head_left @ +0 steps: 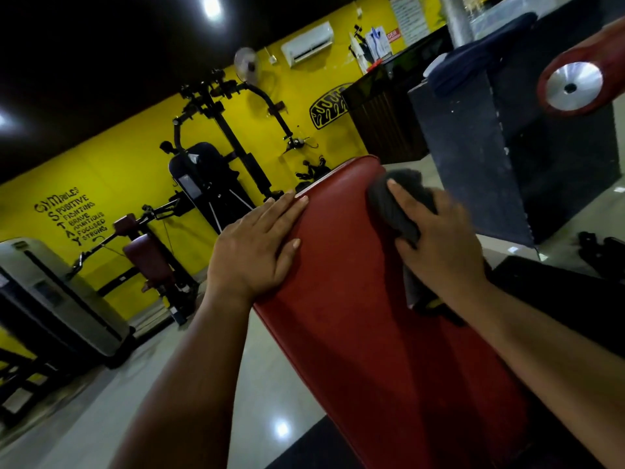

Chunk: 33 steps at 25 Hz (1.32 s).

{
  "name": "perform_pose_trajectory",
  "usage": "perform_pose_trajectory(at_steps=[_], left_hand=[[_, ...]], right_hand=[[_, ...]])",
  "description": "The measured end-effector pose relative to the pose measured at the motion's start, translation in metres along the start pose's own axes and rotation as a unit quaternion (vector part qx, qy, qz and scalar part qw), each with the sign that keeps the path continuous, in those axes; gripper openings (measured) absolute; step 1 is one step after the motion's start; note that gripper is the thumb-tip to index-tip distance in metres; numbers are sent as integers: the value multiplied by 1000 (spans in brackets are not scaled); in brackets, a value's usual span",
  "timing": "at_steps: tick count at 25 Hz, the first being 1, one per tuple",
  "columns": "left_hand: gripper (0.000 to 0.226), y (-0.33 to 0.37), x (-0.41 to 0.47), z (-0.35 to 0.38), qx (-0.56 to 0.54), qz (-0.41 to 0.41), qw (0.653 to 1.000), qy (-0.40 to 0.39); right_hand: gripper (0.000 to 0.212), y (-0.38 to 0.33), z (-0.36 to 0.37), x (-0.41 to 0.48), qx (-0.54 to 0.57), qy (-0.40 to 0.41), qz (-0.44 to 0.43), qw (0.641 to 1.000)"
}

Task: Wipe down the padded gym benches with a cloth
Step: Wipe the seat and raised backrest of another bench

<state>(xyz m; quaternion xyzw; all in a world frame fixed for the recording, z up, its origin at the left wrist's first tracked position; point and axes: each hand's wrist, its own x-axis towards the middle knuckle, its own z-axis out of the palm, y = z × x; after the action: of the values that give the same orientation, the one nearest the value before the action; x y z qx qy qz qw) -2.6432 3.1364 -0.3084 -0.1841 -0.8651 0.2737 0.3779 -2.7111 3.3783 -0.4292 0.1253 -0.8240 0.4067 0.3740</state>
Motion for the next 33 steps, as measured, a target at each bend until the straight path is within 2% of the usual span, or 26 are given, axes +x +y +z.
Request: perform_pose_trajectory(at_steps=[2, 6, 8, 11, 13, 17, 18, 20, 22, 24, 26, 27, 31, 33], left_hand=[[57, 0, 1, 0, -7, 1, 1000, -7], [58, 1, 0, -2, -29, -20, 999, -14], [57, 1, 0, -1, -26, -23, 999, -13], [56, 2, 0, 1, -6, -15, 1000, 5], [55, 2, -2, 1, 10, -4, 1000, 22], [51, 3, -10, 6, 27, 43, 998, 30], [50, 2, -12, 7, 28, 49, 998, 34], [50, 1, -12, 7, 28, 48, 997, 44], [49, 1, -10, 5, 28, 41, 998, 45], [48, 2, -11, 5, 24, 38, 998, 41], [48, 6, -15, 6, 15, 34, 998, 55], [48, 7, -18, 8, 13, 28, 997, 65], [49, 12, -29, 15, 42, 19, 996, 75], [49, 15, -31, 16, 59, 27, 995, 82]], right_hand=[[88, -16, 13, -35, -18, 15, 43, 999], [99, -69, 31, -92, -48, -14, -15, 999], [97, -87, 36, -106, -53, -36, -81, 995], [91, -95, 40, -116, -81, -68, -228, 968], [89, -84, 37, -110, -74, -94, -276, 954], [60, -59, 32, -101, -122, -92, -429, 890], [58, -58, 32, -99, -130, -90, -425, 891], [57, -69, 34, -99, -132, -66, -350, 925], [57, -90, 39, -109, -130, -64, -304, 942], [57, -94, 45, -123, -131, -57, -341, 929], [57, -74, 40, -119, -129, -62, -395, 907], [57, -60, 36, -112, -132, -56, -394, 908], [73, -1, 12, -74, -167, -4, -274, 947], [84, 23, -2, -55, -181, -7, -214, 960]])
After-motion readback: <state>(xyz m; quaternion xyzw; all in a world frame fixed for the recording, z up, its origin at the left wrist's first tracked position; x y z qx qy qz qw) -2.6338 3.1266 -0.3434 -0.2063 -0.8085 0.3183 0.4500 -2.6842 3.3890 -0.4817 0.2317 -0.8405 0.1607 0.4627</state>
